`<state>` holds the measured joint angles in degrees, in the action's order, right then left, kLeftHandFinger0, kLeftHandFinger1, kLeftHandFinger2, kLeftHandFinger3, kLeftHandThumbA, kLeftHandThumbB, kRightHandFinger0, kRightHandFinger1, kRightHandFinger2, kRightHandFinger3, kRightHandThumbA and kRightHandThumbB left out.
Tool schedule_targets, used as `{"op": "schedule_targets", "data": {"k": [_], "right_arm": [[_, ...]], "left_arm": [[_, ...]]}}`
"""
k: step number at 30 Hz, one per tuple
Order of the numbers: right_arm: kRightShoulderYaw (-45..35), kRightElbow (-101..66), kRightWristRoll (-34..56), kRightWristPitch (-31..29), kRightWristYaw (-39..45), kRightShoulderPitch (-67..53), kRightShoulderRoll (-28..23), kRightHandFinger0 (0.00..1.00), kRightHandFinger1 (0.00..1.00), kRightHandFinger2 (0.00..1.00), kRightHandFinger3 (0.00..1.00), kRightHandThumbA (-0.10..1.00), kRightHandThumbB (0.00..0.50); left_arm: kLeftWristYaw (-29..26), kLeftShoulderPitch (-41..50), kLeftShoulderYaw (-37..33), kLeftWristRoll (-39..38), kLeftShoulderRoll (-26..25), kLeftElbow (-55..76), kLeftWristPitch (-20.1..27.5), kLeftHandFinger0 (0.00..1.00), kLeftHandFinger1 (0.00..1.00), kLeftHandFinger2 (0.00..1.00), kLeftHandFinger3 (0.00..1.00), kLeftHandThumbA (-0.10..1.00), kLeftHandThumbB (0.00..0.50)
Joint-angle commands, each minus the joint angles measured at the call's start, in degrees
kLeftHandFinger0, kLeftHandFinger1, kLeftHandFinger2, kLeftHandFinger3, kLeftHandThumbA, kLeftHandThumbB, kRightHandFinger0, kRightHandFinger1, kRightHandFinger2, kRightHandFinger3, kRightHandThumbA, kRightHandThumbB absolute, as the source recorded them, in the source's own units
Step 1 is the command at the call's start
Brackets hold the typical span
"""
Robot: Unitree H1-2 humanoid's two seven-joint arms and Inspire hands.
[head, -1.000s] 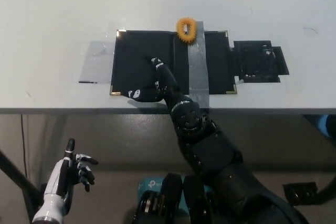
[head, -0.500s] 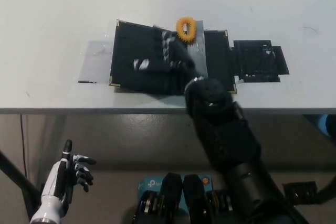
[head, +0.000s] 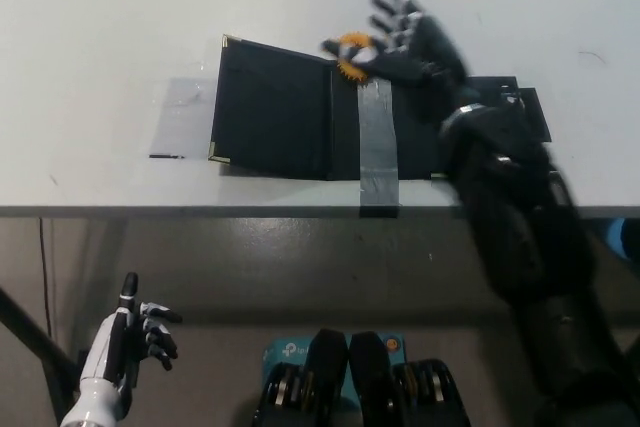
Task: The robot uses its right hand to push the cover of the diary kept in the middle of the desk towards the left to open it
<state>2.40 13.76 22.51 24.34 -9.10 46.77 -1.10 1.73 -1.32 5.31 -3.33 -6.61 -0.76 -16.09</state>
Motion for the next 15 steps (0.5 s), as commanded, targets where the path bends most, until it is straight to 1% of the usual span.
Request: {"op": "schedule_targets", "data": {"k": [1,2,3,5,6,7,8,9,10,11,12,13,15], "right_arm": [[-2.9,-27.3,5.9,2.6,-3.1,-3.6,-8.6,0.94,1.0,1.0,1.0,1.0,0.161],[-6.1,-31.1,1.8,2.6,-0.6,-7.4,-8.4,0.95,1.0,1.0,1.0,1.0,0.133],[-6.8,-32.5,0.2,1.5,0.4,-9.3,-8.9,0.96,1.0,1.0,1.0,1.0,0.133],[-7.2,-34.0,-1.7,-0.6,1.1,-12.1,-10.3,0.97,1.0,1.0,1.0,1.0,0.14],[-7.4,-34.4,-2.9,-3.4,2.0,-14.3,-11.5,1.0,1.0,1.0,1.0,1.0,0.113],[-8.1,-35.0,-3.8,-5.3,2.2,-16.6,-12.3,1.0,1.0,1.0,1.0,1.0,0.103],[-9.0,-34.2,-7.0,-10.3,2.5,-21.2,-14.0,1.0,1.0,1.0,1.0,1.0,0.052],[-9.7,-33.5,-8.4,-13.2,2.7,-23.9,-14.8,1.0,1.0,1.0,1.0,1.0,0.065],[-10.6,-32.9,-8.8,-15.4,2.9,-25.8,-15.0,1.0,1.0,1.0,1.0,0.99,0.048],[-10.5,-32.8,-8.9,-15.6,2.9,-25.9,-15.0,1.0,1.0,1.0,1.0,0.98,0.045],[-11.5,-32.6,-10.0,-17.5,2.3,-28.6,-15.3,0.96,1.0,1.0,1.0,0.95,0.097],[-12.3,-32.2,-10.6,-19.3,2.1,-30.3,-15.5,0.94,1.0,1.0,1.0,0.94,0.134],[-13.3,-31.4,-10.9,-20.9,1.9,-32.4,-15.7,0.94,1.0,1.0,1.0,0.94,0.153]], "left_arm": [[-0.5,0.2,1.6,-0.7,-0.6,1.7,1.3,0.22,0.24,0.2,0.36,1.0,0.409],[-0.6,0.4,1.7,-0.7,-0.6,1.5,1.9,0.21,0.24,0.21,0.36,1.0,0.401],[-0.6,0.6,1.9,-0.9,-0.6,1.6,1.8,0.2,0.24,0.22,0.36,1.0,0.407],[-0.6,0.7,2.1,-0.8,-0.8,1.6,2.0,0.21,0.25,0.23,0.37,1.0,0.401],[-0.6,0.9,2.3,-0.8,-0.8,1.5,2.2,0.21,0.25,0.24,0.37,1.0,0.407],[-0.7,0.9,2.3,-0.7,-0.7,1.8,2.0,0.2,0.25,0.23,0.36,1.0,0.416],[-1.0,1.0,2.3,-0.1,-0.9,1.8,2.1,0.18,0.24,0.25,0.38,1.0,0.406],[-0.9,1.1,2.6,-0.3,-1.0,1.8,2.0,0.18,0.25,0.25,0.39,1.0,0.405],[-0.8,1.2,2.8,-0.4,-1.0,1.7,2.3,0.14,0.22,0.22,0.39,1.0,0.404],[-0.8,1.3,2.9,-0.5,-1.0,1.7,2.4,0.13,0.21,0.22,0.39,1.0,0.404],[-0.9,1.3,3.1,-0.4,-1.0,1.8,1.7,0.12,0.21,0.22,0.38,1.0,0.424],[-1.1,1.3,3.2,-0.2,-1.0,2.0,0.9,0.12,0.21,0.22,0.38,1.0,0.42],[-1.0,1.3,3.8,-1.0,-0.7,1.9,0.9,0.13,0.21,0.22,0.39,1.0,0.408]]}}
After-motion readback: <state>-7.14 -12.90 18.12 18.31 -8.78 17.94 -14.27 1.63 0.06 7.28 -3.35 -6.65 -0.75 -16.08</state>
